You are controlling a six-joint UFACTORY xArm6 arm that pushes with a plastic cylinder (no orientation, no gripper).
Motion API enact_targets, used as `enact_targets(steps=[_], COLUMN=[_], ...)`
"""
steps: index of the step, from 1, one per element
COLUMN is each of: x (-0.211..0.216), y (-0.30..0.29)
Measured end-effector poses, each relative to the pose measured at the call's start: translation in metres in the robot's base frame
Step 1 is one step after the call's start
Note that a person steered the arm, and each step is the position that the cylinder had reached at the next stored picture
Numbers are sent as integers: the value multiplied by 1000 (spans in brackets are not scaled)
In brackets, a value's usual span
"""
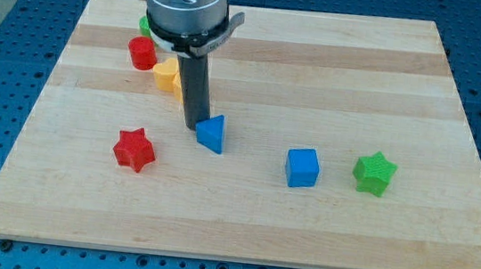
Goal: Push the blue triangle towards the bottom center
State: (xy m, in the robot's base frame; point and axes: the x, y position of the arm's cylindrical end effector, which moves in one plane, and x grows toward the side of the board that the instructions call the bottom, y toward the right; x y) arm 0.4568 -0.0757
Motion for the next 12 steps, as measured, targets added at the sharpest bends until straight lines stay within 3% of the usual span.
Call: enact_targets(steps=[5, 12], x=[3, 30], y=[35, 39])
